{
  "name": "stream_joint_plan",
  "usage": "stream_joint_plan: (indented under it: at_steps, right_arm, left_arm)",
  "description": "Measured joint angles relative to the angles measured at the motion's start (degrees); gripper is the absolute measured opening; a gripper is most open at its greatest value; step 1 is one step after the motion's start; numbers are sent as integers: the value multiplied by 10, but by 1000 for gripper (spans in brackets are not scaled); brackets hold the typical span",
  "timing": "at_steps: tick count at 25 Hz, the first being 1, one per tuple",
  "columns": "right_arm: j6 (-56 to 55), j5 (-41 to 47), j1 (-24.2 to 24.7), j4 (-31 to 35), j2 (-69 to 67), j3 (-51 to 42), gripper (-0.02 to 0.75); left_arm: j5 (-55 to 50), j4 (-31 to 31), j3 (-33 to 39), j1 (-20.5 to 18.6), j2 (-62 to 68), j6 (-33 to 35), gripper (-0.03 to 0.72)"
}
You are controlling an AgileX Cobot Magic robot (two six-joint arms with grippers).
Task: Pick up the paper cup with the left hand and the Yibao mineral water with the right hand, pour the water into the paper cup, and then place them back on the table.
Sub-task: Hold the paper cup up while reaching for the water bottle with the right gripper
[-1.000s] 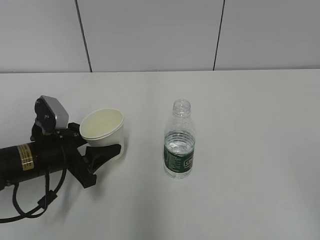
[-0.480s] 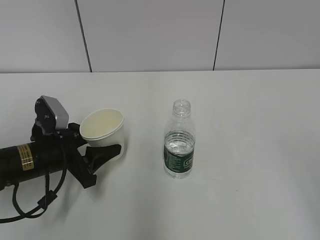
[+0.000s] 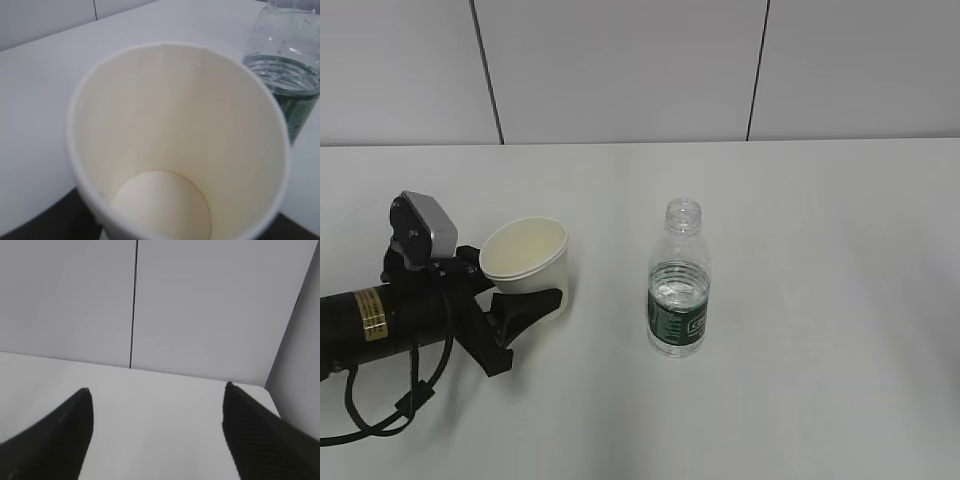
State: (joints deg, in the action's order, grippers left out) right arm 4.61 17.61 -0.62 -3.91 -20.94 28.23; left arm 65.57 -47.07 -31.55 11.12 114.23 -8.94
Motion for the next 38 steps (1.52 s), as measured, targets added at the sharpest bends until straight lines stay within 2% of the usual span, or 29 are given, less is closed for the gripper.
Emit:
stream_joint_plan:
  at_steps: [8,12,15,22,30,38]
  right_arm:
    - [0,-222,0,-9,-114,-59,592]
    - [0,-299,0,-10,-181,-64,592]
    - [0,-346,0,-11,-243,-64,592]
    - [-25,-474,0,-71,-390,-64,592]
    - [-67,-547,0,-141,-515,-64,592]
    - [-74,-684,0,-146,-623,-112,592]
  left_arm:
    - [0,10,0,0,0,0,436]
    - [-1,12,0,0,0,0,435]
    - [-1,12,0,0,0,0,435]
    - [-1,12,0,0,0,0,435]
    - [-1,13,0,0,0,0,435]
    - [-1,14,0,0,0,0,435]
